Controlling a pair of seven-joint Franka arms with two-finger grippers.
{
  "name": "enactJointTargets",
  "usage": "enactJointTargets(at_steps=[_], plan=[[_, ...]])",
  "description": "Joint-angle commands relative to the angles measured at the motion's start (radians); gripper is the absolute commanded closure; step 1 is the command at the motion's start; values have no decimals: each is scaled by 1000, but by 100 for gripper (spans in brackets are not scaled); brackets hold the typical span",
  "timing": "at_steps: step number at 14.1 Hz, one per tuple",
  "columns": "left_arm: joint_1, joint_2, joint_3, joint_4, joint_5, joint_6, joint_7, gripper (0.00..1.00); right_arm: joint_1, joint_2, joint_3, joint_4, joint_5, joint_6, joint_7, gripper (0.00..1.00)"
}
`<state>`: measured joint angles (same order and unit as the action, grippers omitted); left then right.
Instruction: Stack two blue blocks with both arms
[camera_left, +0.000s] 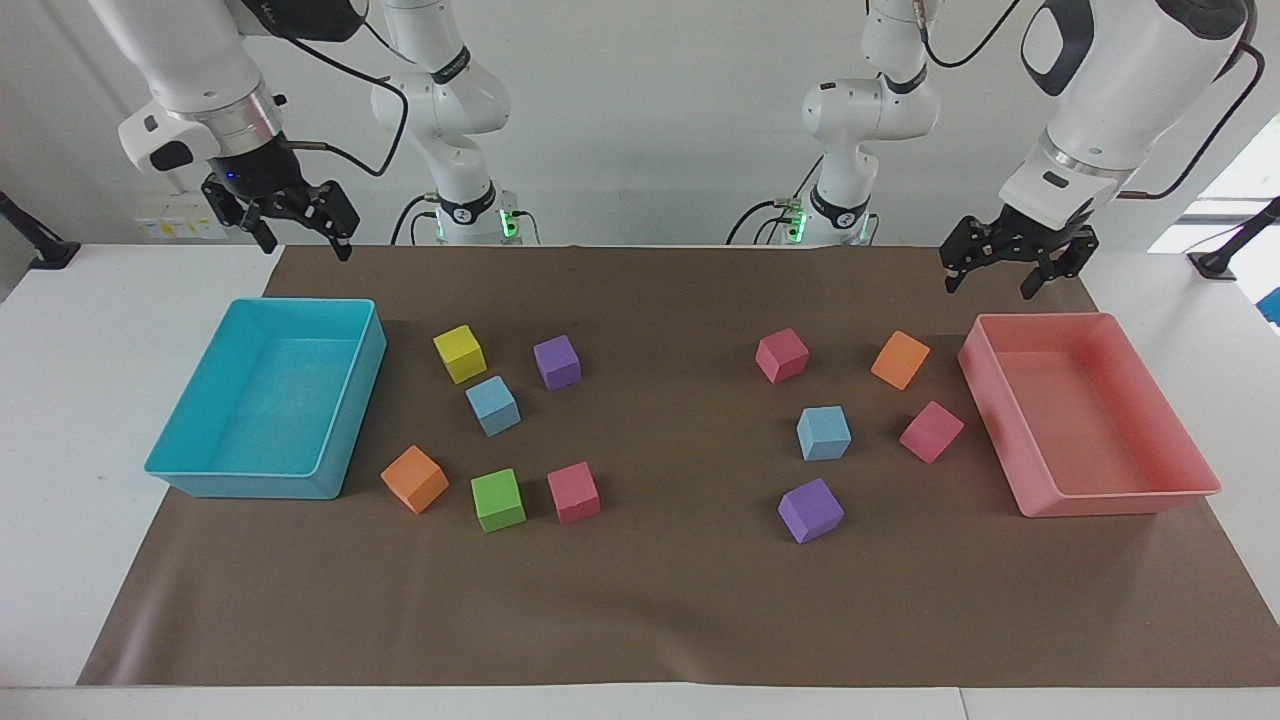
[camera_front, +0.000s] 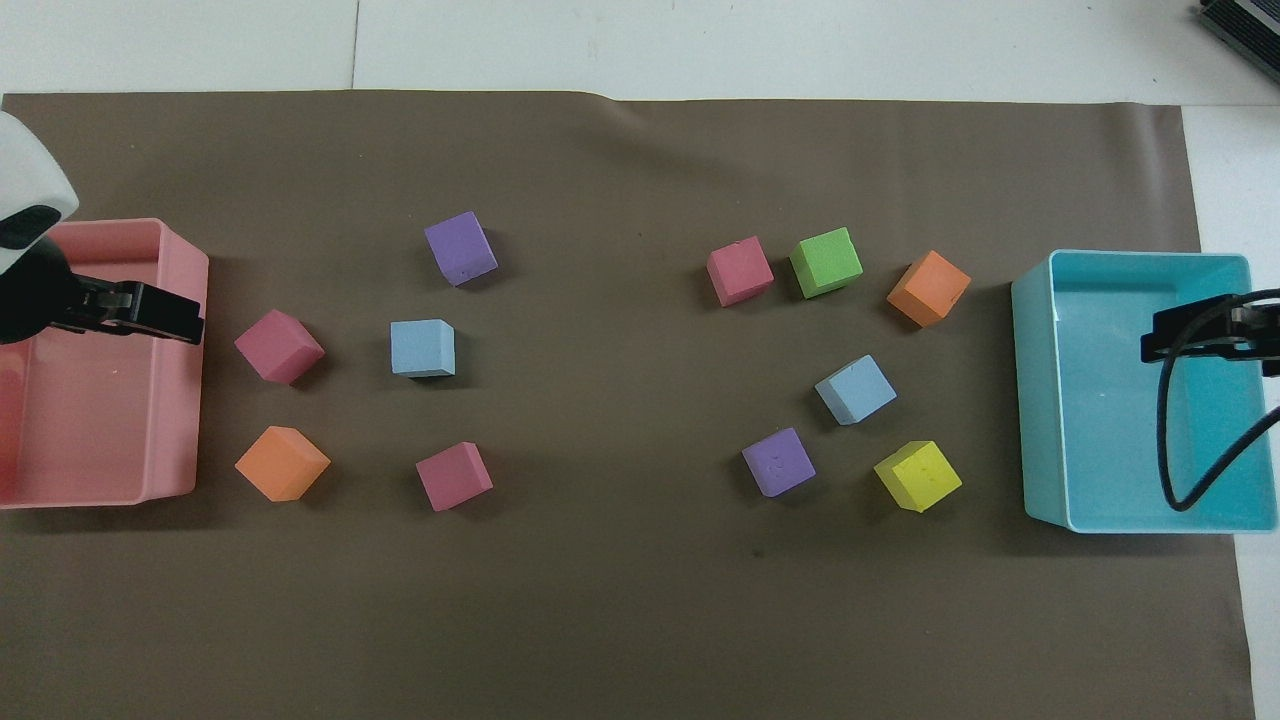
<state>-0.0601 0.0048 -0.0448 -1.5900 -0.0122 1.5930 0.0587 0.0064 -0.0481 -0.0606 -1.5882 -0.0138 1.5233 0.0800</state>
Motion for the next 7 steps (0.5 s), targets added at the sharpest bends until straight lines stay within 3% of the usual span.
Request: enactJointTargets(at_steps=[1, 7], plan=[[-1, 1, -3, 16, 17, -11, 3, 0, -6, 1, 4, 7, 9, 6, -22, 0], [6, 1, -4, 16, 11, -10, -7, 0, -9, -1, 2, 0, 12, 6, -14, 0]])
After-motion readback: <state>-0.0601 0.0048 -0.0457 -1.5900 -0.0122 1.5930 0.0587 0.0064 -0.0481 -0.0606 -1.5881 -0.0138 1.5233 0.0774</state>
